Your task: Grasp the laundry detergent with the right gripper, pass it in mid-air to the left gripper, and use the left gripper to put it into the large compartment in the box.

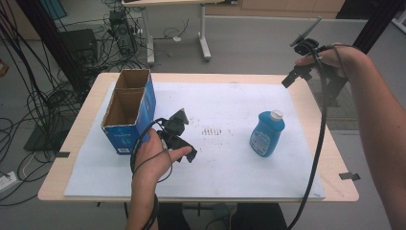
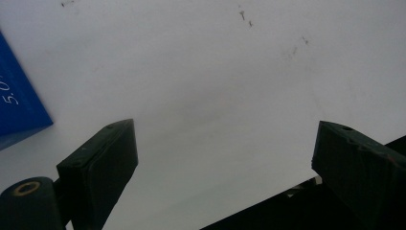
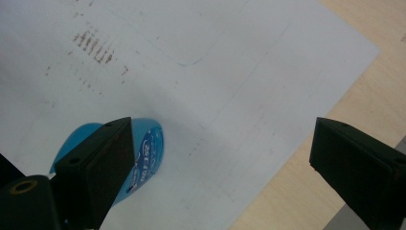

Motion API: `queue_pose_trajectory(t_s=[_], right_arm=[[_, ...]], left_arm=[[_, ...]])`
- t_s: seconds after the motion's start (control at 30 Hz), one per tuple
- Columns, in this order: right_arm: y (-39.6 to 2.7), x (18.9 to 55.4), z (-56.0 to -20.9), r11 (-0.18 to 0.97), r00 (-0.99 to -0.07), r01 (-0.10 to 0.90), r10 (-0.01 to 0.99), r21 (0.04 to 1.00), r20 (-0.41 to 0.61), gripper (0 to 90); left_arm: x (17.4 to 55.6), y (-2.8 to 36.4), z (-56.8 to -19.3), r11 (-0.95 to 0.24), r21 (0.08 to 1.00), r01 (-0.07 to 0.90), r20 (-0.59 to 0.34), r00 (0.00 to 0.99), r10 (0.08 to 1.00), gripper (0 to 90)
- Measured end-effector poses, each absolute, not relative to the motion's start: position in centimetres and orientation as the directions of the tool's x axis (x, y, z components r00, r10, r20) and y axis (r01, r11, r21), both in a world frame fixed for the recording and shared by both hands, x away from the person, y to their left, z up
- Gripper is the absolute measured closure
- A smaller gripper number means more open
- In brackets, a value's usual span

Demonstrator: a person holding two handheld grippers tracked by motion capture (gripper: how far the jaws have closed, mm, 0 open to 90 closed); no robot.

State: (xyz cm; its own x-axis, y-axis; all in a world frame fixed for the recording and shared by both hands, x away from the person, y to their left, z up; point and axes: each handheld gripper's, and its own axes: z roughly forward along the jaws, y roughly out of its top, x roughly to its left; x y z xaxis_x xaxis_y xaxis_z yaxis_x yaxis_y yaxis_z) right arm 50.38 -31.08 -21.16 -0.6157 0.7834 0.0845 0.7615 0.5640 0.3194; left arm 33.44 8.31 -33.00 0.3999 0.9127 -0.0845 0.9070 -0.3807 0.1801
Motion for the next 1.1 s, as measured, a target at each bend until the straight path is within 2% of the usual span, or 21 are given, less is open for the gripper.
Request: queue_pose_trajectory(t_s=[0.57,0.97,1.1], right_arm=[[-34.1,46.7,-22.3,0.534,-0.607,0.751,0.790,0.388,0.087,7.0],[-35.2,44.2,-24.4,0.542,-0.606,0.748,0.793,0.383,0.062,6.5],[-35.5,43.3,-25.1,0.537,-0.611,0.745,0.787,0.396,0.082,6.6]], left_arm=[[32.9,8.8,-33.3,-0.364,0.171,0.915,-0.080,0.381,0.921,8.7],[32.7,9.0,-33.6,-0.354,0.163,0.921,-0.073,0.369,0.927,8.8],[32.6,8.9,-33.7,-0.354,0.161,0.921,-0.071,0.368,0.927,8.8]])
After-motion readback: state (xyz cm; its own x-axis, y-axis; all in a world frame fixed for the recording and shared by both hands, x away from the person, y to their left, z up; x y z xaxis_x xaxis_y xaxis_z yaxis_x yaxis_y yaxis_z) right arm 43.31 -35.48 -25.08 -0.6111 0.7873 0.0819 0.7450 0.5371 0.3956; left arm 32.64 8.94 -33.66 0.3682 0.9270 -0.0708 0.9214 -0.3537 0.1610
